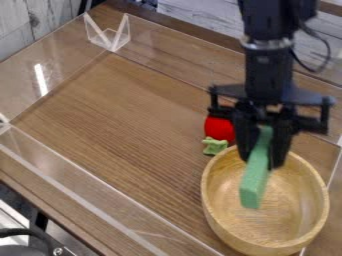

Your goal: Put the green block in the brown bowl

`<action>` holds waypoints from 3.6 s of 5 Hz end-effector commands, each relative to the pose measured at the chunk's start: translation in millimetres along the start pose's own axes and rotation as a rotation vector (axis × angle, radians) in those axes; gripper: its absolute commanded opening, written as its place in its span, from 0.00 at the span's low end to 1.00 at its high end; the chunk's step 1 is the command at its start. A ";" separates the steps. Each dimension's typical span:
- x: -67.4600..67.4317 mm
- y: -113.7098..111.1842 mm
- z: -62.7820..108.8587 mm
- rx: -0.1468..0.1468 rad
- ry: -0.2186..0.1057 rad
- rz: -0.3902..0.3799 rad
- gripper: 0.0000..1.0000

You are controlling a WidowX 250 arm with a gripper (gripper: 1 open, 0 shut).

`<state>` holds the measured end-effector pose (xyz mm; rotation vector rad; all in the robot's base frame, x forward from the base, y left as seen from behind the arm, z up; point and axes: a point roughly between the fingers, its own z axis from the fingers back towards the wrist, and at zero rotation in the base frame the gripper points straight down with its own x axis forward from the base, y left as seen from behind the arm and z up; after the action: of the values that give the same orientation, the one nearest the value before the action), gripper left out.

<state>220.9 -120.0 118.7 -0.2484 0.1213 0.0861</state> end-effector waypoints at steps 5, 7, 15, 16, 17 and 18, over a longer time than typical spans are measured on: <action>1.6 -5.7 -10.5 0.097 -0.284 -0.021 0.00; 4.0 -2.5 -10.4 0.131 -0.305 -0.010 1.00; 23.0 16.9 -23.5 0.193 -0.285 0.050 1.00; 26.1 20.3 -25.3 0.202 -0.276 0.058 1.00; 30.6 23.5 -23.4 0.209 -0.277 0.064 1.00; 37.6 27.3 -22.0 0.212 -0.282 0.071 1.00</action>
<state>243.8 -94.7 75.2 -0.0009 -0.0975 0.1746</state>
